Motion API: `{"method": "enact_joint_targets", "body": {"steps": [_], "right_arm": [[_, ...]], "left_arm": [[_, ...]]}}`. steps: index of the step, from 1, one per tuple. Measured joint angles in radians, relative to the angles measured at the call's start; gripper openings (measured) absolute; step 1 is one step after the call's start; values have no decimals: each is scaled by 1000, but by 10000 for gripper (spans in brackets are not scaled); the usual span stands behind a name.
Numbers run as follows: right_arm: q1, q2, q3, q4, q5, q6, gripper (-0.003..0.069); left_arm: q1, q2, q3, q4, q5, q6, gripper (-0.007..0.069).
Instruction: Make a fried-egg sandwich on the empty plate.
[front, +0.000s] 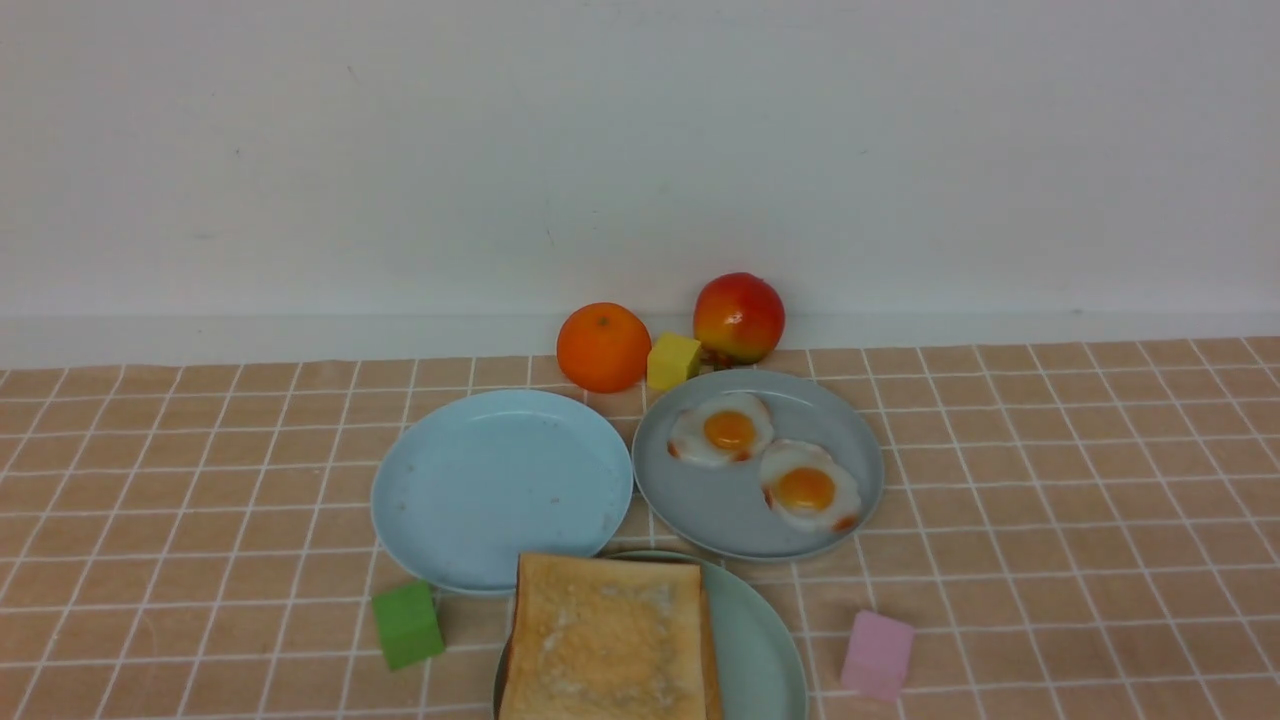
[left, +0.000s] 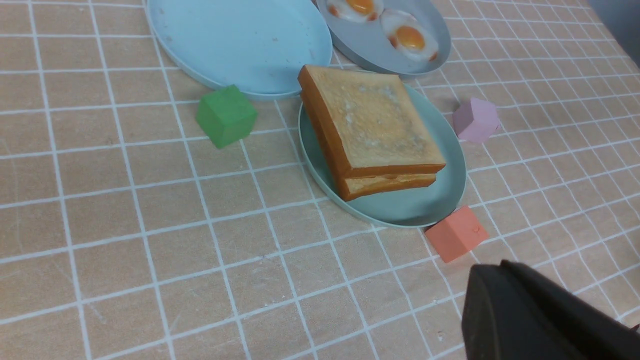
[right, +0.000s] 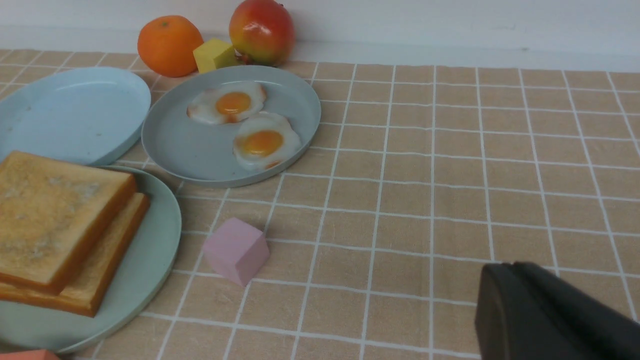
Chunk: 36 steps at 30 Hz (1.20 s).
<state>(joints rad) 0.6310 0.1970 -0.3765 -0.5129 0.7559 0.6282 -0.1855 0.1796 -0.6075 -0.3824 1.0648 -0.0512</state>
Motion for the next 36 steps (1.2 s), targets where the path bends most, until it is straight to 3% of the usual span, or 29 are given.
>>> {"method": "enact_joint_targets", "body": {"steps": [7,8,9,12,16,27,36], "right_arm": [[0,0,0,0,-1,0,8],[0,0,0,0,-1,0,10],[0,0,0,0,-1,0,10],[0,0,0,0,-1,0,15],[0,0,0,0,-2,0,19],[0,0,1,0,-1,0,30],[0,0,1,-2,-1,0,41]], "left_arm": [[3,-83,57,148,-151,0,-13],[15,-116,116,209,-260,-9,-13],[19,-120,124,214,-272,-12,-13],[74,-181,299,301,-469,-35,-13],[98,-190,541,357,-596,-42,-13],[-17,-191,631,389,-648,-126,-10],[-18,-191,634,392,-656,-145,-6]]}}
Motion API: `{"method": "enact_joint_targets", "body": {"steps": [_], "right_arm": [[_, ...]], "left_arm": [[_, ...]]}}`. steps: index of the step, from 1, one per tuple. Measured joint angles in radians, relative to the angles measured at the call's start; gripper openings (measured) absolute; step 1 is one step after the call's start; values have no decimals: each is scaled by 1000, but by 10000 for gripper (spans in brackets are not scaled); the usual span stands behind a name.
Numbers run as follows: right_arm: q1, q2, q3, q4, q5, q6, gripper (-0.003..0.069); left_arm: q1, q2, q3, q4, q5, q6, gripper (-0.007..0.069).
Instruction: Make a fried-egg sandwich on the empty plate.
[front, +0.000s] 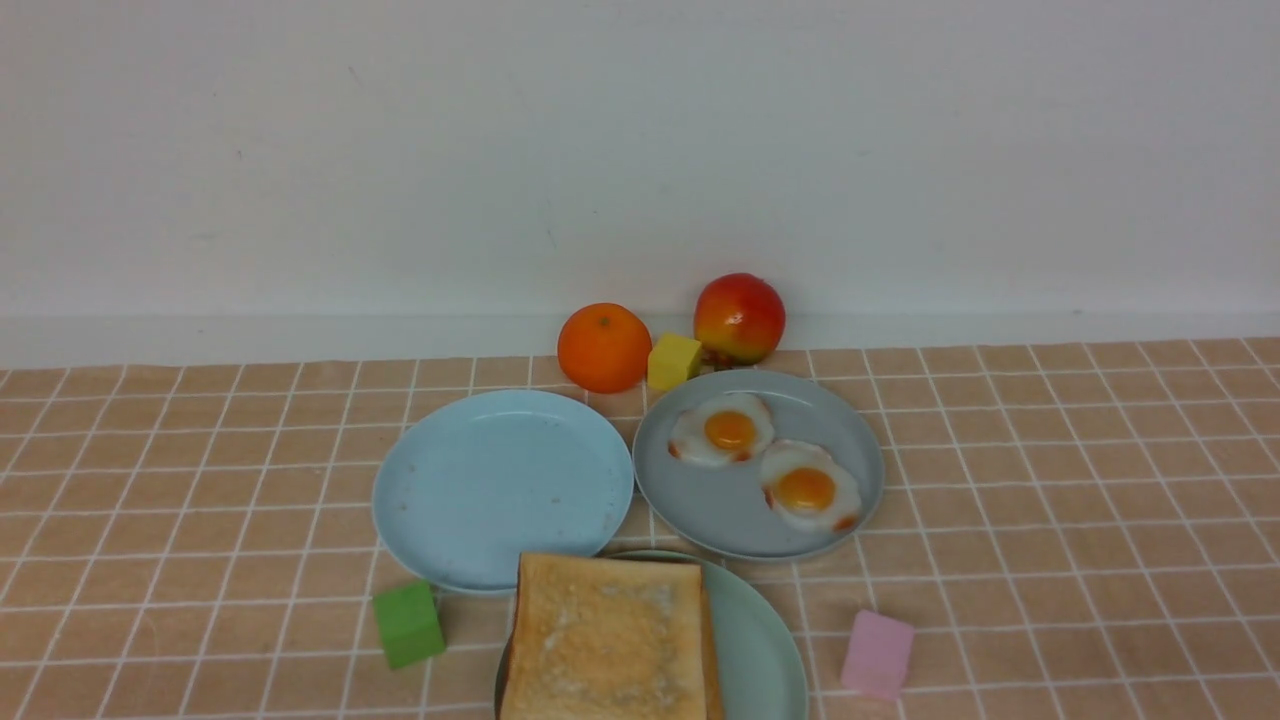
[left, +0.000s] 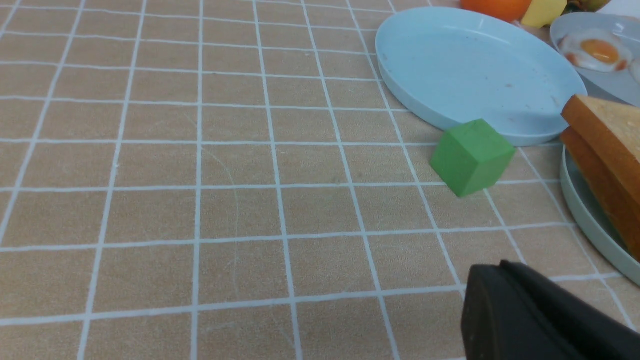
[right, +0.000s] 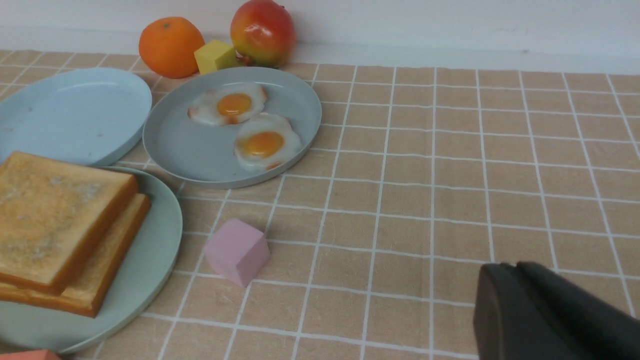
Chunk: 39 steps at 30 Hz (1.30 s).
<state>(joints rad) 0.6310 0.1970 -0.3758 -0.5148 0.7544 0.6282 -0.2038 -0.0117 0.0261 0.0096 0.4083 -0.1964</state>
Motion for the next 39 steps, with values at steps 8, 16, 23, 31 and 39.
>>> {"method": "enact_joint_targets", "body": {"steps": [8,16,23,31,39], "right_arm": [[0,0,0,1,0,0,52],[0,0,0,0,0,0,64],[0,0,0,0,0,0,75],[0,0,0,0,0,0,78],[0,0,0,0,2,0,88]], "left_arm": [[53,0,2,0,-10,0,-1],[162,0,2,1,-15,0,4],[162,0,2,3,-15,0,5],[162,0,2,3,-15,0,15],[162,0,2,3,-15,0,22]]}}
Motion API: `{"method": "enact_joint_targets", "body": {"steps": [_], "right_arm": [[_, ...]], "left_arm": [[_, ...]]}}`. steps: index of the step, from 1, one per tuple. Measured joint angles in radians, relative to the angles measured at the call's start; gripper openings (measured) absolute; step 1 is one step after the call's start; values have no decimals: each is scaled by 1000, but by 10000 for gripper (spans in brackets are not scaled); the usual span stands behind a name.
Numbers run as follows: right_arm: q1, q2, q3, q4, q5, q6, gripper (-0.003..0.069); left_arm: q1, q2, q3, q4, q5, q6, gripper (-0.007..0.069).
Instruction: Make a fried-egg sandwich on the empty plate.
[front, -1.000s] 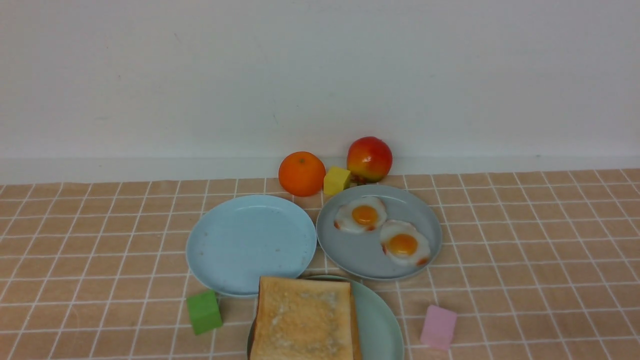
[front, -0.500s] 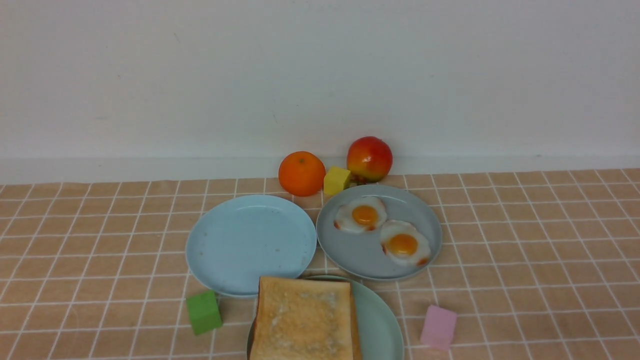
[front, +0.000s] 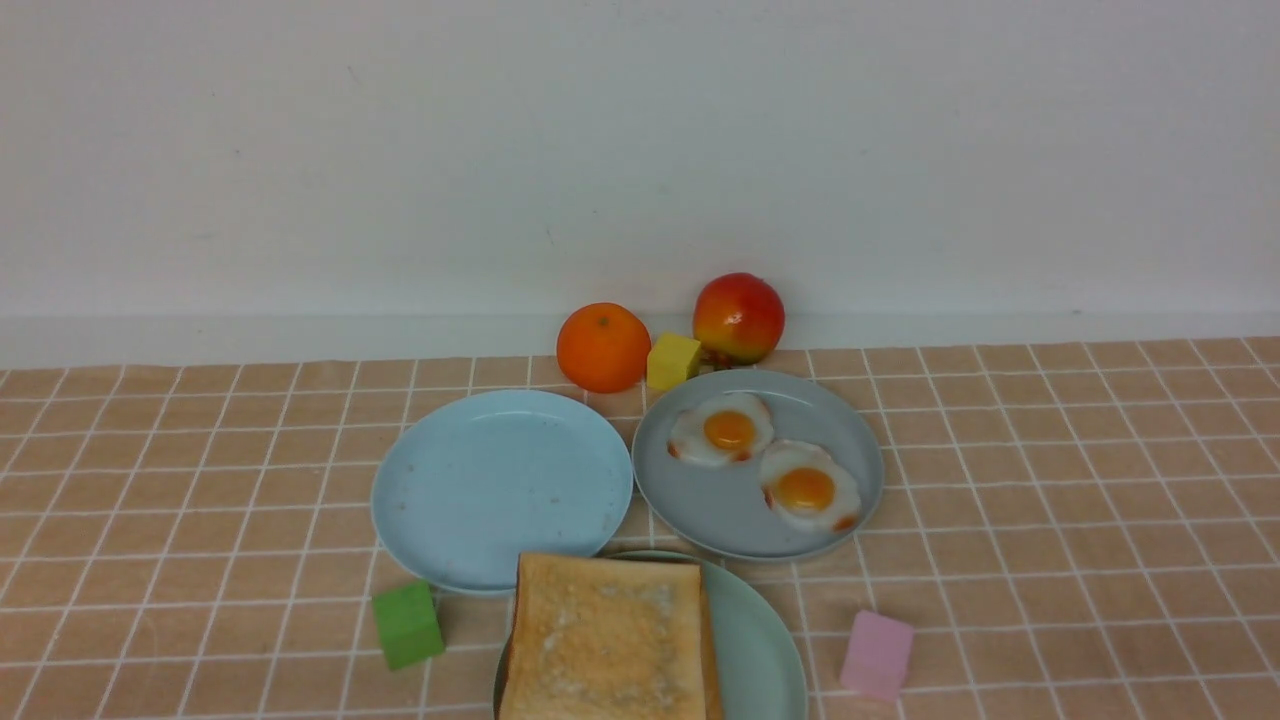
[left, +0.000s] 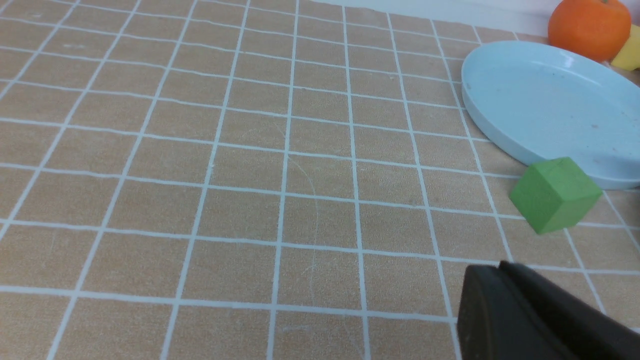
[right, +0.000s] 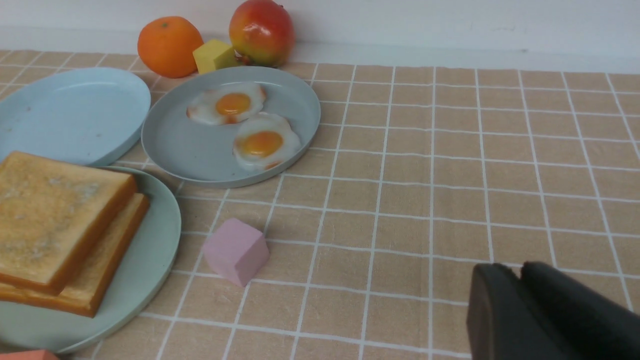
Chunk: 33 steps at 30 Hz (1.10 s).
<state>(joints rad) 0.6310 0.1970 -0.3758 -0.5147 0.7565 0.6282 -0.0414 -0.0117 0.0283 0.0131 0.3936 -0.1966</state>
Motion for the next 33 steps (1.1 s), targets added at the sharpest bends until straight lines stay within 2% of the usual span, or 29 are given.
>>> {"method": "enact_joint_targets", "body": {"steps": [4,9,12,15,16,19,22,26,33], "right_arm": [[-10,0,0,3,-18,0,93],[-82,0,0,50,-145,-47,99],[-131,0,0,100,-209,-143,101],[-208,-11,0,206,-247,-326,105],[-213,-13,0,211,-247,-335,105],[-313,-59,0,271,-246,-443,109],[-380,-87,3,288,-244,-459,113],[-421,-121,47,300,-259,-463,117],[-499,-207,274,342,-305,-465,126]], "left_arm": [[0,0,0,0,0,0,27],[0,0,0,0,0,0,29],[0,0,0,0,0,-1,29],[0,0,0,0,0,-1,34],[0,0,0,0,0,-1,34],[0,0,0,0,0,-1,38],[0,0,0,0,0,-1,39],[0,0,0,0,0,-1,40],[0,0,0,0,0,-1,50]]}}
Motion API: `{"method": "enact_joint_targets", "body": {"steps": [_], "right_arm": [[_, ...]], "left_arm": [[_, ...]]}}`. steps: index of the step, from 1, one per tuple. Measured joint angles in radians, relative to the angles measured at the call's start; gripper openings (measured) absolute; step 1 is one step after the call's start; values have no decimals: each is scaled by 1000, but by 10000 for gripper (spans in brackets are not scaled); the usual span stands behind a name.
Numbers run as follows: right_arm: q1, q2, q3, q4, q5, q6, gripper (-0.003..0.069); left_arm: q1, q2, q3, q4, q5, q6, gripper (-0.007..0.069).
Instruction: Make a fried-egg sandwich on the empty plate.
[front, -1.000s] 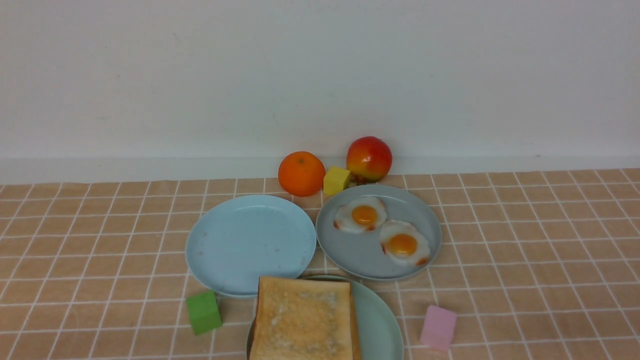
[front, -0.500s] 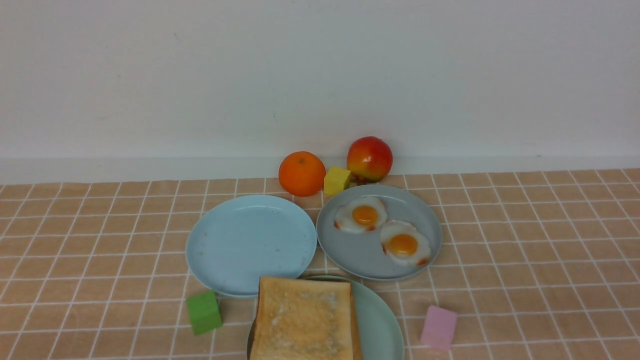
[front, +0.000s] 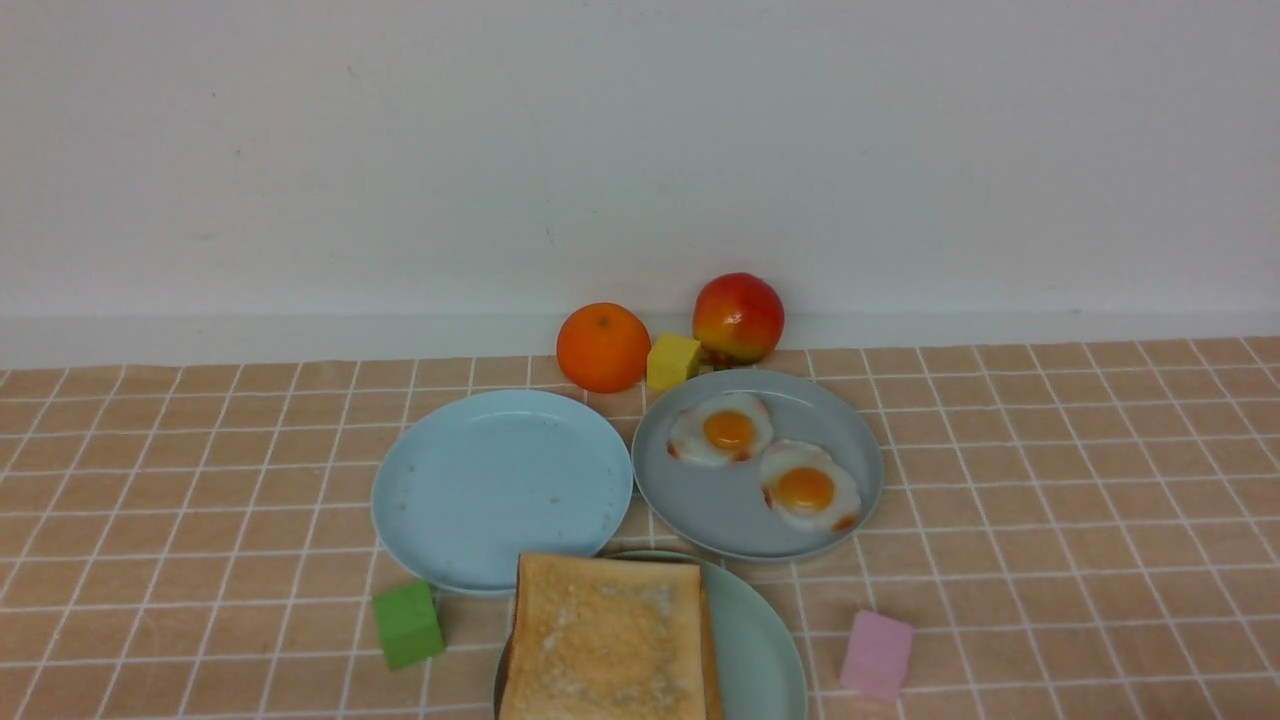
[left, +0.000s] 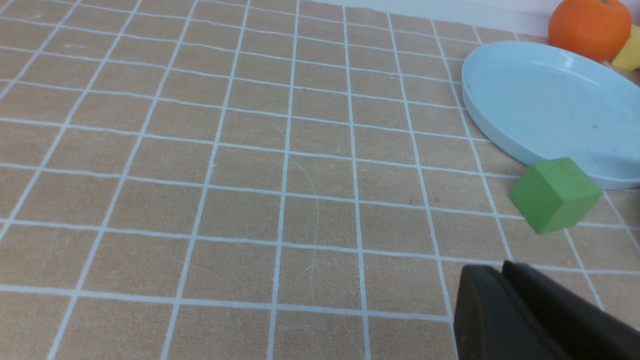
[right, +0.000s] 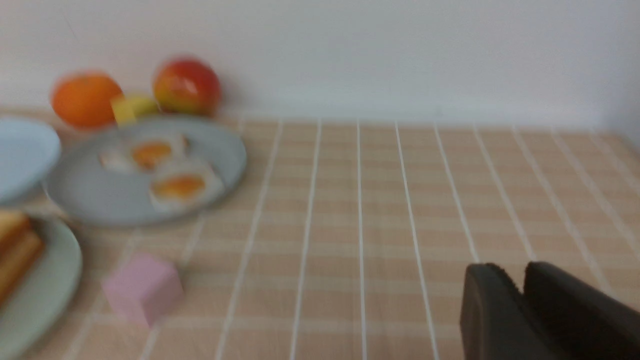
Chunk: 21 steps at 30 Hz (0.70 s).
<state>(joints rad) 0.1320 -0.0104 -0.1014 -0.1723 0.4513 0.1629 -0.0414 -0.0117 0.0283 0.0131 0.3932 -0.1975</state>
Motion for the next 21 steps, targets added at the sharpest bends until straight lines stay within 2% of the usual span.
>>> {"method": "enact_joint_targets", "body": {"steps": [2,11,17,21], "right_arm": [[-24,0,95,13,0,-1,130],[-53,0,115,35,-58,-14,137],[-139,0,115,117,-63,-106,145],[-145,0,115,135,-63,-124,148]], "left_arm": [[0,0,0,0,-1,0,50],[0,0,0,0,-2,0,57],[0,0,1,0,-2,0,64],[0,0,1,0,-2,0,70]]}}
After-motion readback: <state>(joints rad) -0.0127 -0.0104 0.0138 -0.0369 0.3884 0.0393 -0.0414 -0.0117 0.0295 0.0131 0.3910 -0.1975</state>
